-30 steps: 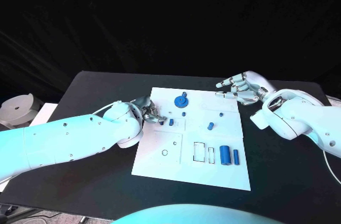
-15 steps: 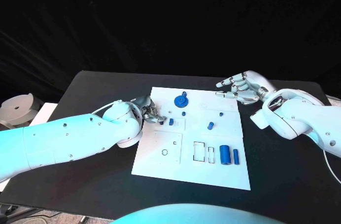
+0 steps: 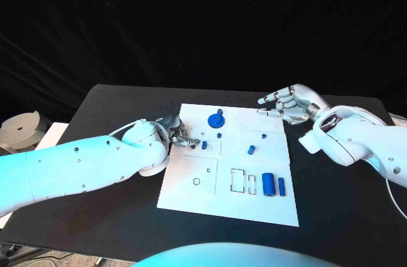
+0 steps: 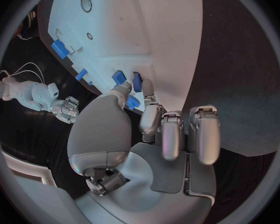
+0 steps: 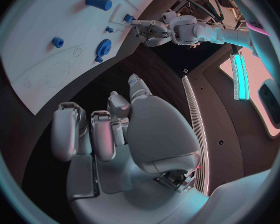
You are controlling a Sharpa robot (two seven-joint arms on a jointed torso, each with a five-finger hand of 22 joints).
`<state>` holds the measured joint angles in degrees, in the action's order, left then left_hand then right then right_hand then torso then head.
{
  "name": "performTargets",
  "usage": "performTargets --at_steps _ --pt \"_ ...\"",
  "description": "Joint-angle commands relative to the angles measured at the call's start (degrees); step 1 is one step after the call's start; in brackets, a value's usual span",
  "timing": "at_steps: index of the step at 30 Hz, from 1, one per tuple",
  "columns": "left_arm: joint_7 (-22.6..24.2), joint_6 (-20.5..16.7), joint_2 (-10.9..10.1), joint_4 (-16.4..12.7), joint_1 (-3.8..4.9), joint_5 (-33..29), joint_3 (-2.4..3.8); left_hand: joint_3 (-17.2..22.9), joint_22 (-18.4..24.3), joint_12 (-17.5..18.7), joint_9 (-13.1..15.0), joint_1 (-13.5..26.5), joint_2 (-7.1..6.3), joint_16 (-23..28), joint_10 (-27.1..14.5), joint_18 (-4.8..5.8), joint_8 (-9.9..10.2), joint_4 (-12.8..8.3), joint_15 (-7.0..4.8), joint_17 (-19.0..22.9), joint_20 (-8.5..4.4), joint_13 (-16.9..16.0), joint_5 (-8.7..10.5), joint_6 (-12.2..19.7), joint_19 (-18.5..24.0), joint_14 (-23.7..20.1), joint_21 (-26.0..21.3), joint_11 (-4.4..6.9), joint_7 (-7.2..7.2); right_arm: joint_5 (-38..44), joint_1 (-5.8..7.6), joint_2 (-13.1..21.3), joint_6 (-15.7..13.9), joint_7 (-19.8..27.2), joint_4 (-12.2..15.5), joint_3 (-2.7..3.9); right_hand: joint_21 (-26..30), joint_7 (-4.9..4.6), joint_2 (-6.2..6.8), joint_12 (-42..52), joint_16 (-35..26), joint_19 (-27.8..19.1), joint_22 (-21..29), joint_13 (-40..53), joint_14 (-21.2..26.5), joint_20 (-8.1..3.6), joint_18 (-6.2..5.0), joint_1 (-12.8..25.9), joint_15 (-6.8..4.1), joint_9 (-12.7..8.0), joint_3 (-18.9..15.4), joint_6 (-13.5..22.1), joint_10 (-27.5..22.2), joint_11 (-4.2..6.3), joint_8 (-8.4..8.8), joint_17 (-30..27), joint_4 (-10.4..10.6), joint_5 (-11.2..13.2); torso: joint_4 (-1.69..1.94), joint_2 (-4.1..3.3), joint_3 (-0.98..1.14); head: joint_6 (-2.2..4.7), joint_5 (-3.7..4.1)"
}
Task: Assemble the parts on the task board
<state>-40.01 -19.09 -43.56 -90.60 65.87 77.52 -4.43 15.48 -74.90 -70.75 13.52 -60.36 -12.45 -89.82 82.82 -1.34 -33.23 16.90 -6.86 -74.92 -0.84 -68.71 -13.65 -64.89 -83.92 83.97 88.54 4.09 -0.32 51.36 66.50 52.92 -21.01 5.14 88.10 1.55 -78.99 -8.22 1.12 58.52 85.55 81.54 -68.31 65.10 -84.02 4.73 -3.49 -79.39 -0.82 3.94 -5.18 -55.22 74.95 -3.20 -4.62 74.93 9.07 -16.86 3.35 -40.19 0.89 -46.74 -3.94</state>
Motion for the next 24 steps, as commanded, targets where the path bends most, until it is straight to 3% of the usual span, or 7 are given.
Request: performTargets --at_steps 1,24 --pt "-2.46 0.93 -0.01 -0.21 -0.03 0.46 0.0 -0.4 -14.74 -0.32 -0.1 0.6 0.12 -0.18 0.11 1.07 -0.4 -0.02 -0.43 -15.08 -0.3 -0.05 -0.23 -0.47 -5.93 6.03 0.12 0.12 -0.06 0.32 -0.01 -0.02 0.34 0.59 0.07 0.0 0.29 0.02 -0.13 0.01 -0.35 -0.28 0.0 -0.07 -4.53 -0.19 -0.89 0.41 -0.5 0.01 -0.26 -0.38 -0.33 0.13 0.17 9.12 0.02 -0.28 0.0 0.0 0.01 0.01 -0.03" --pt "-2.31 -1.13 -0.22 -0.62 -0.03 0.72 0.57 -0.39 -14.8 -0.53 -0.19 1.19 0.74 -0.18 0.21 1.12 -0.42 0.02 -0.47 -15.08 -0.31 -0.25 -0.33 -0.58 -5.96 6.03 0.35 0.18 -0.13 0.31 -0.01 -0.18 0.39 0.59 -0.07 0.0 0.29 0.02 -0.13 0.01 -0.35 -0.28 0.0 -0.07 -4.53 -0.19 -0.89 0.41 -0.5 0.01 -0.26 -0.38 -0.33 0.13 0.17 9.12 0.02 -0.28 -0.01 -0.03 0.0 0.25 -0.13"
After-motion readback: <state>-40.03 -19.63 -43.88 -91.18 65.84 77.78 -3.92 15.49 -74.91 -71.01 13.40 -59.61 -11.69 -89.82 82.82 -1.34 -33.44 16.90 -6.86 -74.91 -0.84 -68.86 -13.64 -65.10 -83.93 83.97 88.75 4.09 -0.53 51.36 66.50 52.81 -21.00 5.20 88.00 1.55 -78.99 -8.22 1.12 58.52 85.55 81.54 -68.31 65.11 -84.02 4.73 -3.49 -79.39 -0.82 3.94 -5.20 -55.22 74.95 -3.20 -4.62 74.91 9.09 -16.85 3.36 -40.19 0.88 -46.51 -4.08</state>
